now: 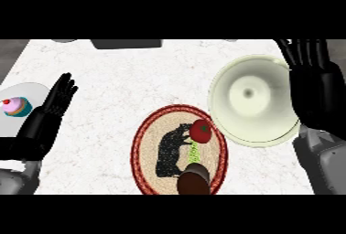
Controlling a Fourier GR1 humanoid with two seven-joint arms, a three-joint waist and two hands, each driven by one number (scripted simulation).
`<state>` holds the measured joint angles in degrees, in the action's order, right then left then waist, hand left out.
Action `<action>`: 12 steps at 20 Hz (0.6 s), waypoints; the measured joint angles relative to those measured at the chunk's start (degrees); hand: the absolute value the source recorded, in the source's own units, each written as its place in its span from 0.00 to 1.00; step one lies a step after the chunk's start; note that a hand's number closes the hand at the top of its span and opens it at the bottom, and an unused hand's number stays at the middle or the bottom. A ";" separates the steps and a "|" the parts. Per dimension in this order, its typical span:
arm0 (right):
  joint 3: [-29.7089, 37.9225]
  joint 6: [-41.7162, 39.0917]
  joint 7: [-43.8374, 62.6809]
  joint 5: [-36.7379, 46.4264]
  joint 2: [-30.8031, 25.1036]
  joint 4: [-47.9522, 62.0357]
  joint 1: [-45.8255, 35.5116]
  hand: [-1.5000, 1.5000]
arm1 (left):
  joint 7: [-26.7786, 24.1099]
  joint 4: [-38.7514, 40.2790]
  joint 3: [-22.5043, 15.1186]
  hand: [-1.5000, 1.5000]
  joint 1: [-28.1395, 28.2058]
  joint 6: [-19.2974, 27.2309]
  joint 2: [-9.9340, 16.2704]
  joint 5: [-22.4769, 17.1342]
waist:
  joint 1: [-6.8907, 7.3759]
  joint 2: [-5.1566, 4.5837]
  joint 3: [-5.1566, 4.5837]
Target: Pick the tomato from the placemat and place it in the bowl
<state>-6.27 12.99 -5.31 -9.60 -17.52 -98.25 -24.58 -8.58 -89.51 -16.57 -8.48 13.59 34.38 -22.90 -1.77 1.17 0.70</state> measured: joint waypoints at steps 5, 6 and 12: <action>-4.16 4.82 7.73 0.80 5.71 4.06 5.72 1.00 | 2.13 -0.64 -0.77 0.50 -0.27 2.29 -2.41 0.84 | 1.15 -0.95 -0.54; -5.55 6.02 9.75 0.85 7.51 6.02 7.20 1.00 | 2.39 -0.35 -0.91 0.50 -0.26 2.75 -2.95 0.86 | 1.49 -1.21 -0.60; -6.48 26.01 11.75 10.51 11.75 10.19 15.01 0.00 | 4.69 0.66 -2.12 0.50 0.38 5.50 -6.32 0.50 | -0.21 -1.22 -0.84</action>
<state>-12.75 39.00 6.45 0.91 -5.77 -88.06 -9.57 -3.89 -88.85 -18.68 -8.11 19.09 28.06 -22.40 -1.98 -0.04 -0.15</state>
